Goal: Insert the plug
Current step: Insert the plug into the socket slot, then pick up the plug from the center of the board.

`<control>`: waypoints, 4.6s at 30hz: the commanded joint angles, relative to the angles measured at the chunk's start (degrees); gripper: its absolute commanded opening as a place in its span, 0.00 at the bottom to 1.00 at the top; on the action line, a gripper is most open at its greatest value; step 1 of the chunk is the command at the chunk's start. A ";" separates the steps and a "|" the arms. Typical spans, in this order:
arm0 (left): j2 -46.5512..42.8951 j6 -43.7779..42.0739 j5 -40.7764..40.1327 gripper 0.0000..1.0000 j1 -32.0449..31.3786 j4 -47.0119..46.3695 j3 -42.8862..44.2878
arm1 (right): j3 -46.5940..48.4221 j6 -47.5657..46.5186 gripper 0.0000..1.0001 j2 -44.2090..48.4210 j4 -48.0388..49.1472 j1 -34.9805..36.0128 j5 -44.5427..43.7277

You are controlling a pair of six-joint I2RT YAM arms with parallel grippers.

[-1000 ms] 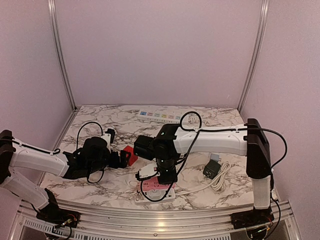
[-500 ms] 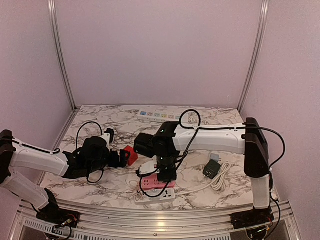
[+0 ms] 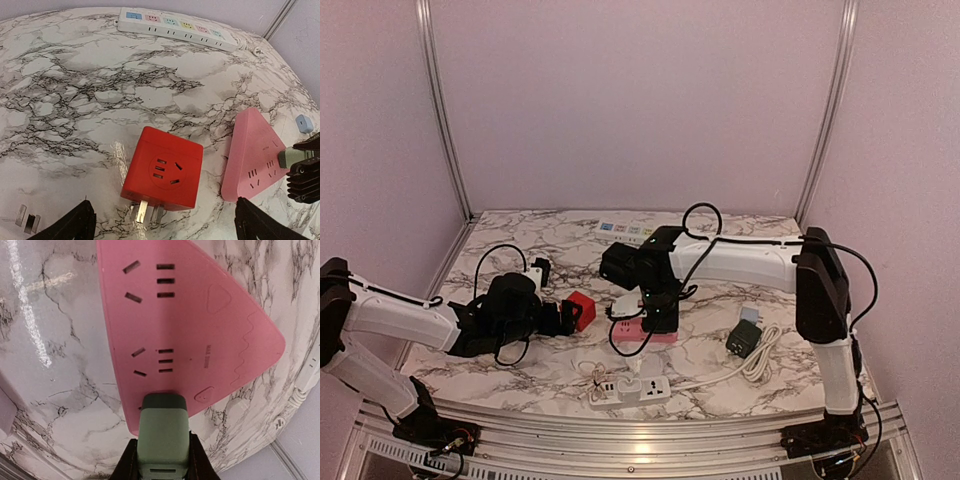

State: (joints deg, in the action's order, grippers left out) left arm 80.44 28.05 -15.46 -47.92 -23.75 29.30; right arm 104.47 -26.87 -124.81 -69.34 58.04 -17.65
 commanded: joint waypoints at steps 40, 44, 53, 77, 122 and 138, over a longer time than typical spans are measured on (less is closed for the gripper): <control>-1.65 1.11 -0.37 0.99 2.04 0.02 0.16 | -31.71 41.23 0.99 29.76 23.06 -9.50 -37.94; -1.22 1.04 -0.38 0.99 2.21 0.02 0.29 | -36.08 48.74 0.99 36.88 24.97 -16.73 -28.85; -1.34 1.25 0.60 0.99 2.22 0.02 0.27 | -44.33 56.70 0.97 41.93 29.11 -28.50 -18.16; -16.19 2.09 -14.26 0.99 2.48 -1.50 -6.49 | -49.31 58.31 0.85 29.81 43.44 -30.45 2.35; -16.08 2.53 -11.99 0.99 2.48 -5.50 -8.64 | -49.43 49.55 0.70 31.83 45.87 -30.80 6.25; -17.78 2.62 -12.93 0.99 2.57 -5.52 -9.43 | -48.08 46.34 0.56 26.05 48.92 -30.80 5.20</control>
State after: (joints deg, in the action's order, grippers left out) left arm 63.66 30.68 -27.75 -45.74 -27.75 19.55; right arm 54.48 20.88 -98.72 -22.98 27.62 -12.05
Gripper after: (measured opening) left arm 0.989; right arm 0.608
